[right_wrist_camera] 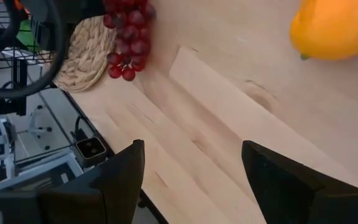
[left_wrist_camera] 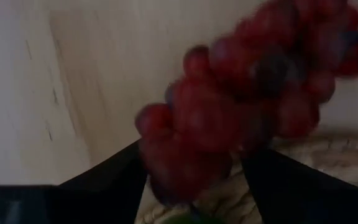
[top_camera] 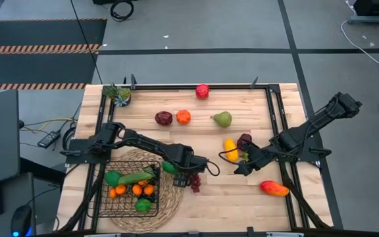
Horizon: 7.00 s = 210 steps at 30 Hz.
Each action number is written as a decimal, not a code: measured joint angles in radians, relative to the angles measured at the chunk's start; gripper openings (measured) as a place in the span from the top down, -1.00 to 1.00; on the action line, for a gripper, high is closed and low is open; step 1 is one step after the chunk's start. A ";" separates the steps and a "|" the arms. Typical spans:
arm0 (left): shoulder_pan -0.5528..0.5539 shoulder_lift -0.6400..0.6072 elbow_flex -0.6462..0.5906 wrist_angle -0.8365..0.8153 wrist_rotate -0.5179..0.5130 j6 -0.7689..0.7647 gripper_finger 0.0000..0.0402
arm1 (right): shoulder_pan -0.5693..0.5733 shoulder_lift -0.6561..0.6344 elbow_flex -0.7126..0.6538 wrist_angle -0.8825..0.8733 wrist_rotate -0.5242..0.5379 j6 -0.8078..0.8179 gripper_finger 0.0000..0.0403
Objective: Build produce basket
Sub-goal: Put the red grapes into the black wire basket, then put the top pear into the black wire basket
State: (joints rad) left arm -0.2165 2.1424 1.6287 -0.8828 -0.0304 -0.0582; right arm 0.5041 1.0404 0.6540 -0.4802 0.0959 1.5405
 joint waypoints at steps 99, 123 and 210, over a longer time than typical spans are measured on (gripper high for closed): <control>-0.436 -0.473 0.370 -0.691 -0.117 -1.062 0.99 | 0.111 0.042 0.000 0.013 0.039 -0.088 -0.35; -0.663 -0.600 -0.055 -0.615 -0.145 -1.185 0.17 | 0.141 0.042 0.000 0.116 0.128 0.215 -0.35; -0.045 -0.590 0.062 0.228 -0.410 -0.970 0.07 | -0.981 0.970 0.836 -0.571 -0.120 -1.712 -0.24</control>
State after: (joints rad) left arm -0.2618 1.5520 1.6909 -0.6548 -0.4400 -1.0286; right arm -0.4770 2.0100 1.4902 -1.0514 -0.0236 -0.1718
